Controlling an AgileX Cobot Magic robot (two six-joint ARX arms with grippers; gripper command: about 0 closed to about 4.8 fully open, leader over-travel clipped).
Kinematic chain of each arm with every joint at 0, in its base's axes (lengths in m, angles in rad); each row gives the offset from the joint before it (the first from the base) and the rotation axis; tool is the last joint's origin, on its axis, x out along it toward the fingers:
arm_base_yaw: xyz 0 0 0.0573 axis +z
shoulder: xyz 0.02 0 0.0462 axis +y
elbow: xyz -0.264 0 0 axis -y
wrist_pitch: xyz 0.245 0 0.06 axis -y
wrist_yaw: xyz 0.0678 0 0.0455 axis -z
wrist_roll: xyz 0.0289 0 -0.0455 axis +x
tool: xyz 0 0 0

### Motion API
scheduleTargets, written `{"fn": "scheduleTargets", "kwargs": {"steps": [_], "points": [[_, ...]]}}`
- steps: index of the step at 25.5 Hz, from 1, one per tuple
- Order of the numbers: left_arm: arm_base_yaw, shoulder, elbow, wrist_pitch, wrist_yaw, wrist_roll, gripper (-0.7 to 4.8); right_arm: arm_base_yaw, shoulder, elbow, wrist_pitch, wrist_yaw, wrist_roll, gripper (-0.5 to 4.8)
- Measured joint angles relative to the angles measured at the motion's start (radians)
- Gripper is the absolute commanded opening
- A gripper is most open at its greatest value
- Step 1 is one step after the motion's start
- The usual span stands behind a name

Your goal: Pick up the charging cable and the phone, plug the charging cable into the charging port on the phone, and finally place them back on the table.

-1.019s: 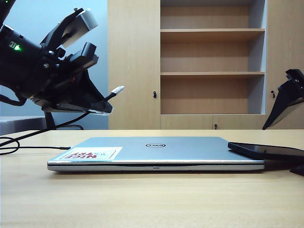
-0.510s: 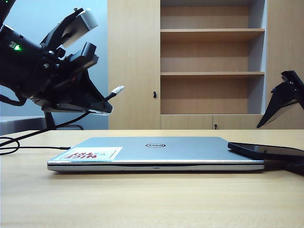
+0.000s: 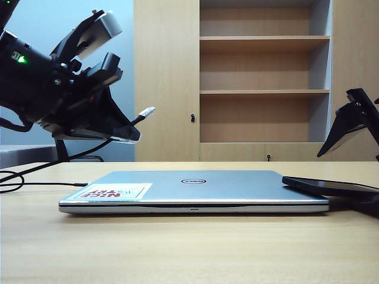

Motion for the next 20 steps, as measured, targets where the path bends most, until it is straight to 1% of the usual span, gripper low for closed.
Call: {"fn": "scheduleTargets", "kwargs": {"steps": [1,6,7,10,15,16,17,19,20], "points": [[0.0,0.0,0.0,0.0,0.0,0.0,-0.06,0.0,0.0,0.0,0.0,0.001,0.0,3.71],[0.0,0.0,0.0,0.0,0.0,0.0,-0.06,0.0,0.0,0.0,0.0,0.003,0.001,2.85],[0.0,0.0,0.0,0.0,0.0,0.0,-0.06,0.0,0.0,0.0,0.0,0.003,0.002,2.73],[0.0,0.0,0.0,0.0,0.0,0.0,-0.06,0.0,0.0,0.0,0.0,0.004,0.001,2.61],[0.0,0.0,0.0,0.0,0.0,0.0,-0.06,0.0,0.0,0.0,0.0,0.006,0.002,1.52],[0.0,0.0,0.0,0.0,0.0,0.0,-0.06,0.0,0.0,0.0,0.0,0.007,0.002,0.95],[0.0,0.0,0.0,0.0,0.0,0.0,-0.06,0.002,0.0,0.0,0.0,0.01,0.003,0.59],[0.0,0.0,0.0,0.0,0.0,0.0,-0.06,0.001,0.007,-0.005,0.026,0.011,0.009,0.02],[0.0,0.0,0.0,0.0,0.0,0.0,-0.06,0.0,0.011,-0.002,0.027,0.013,0.011,-0.06]]}}
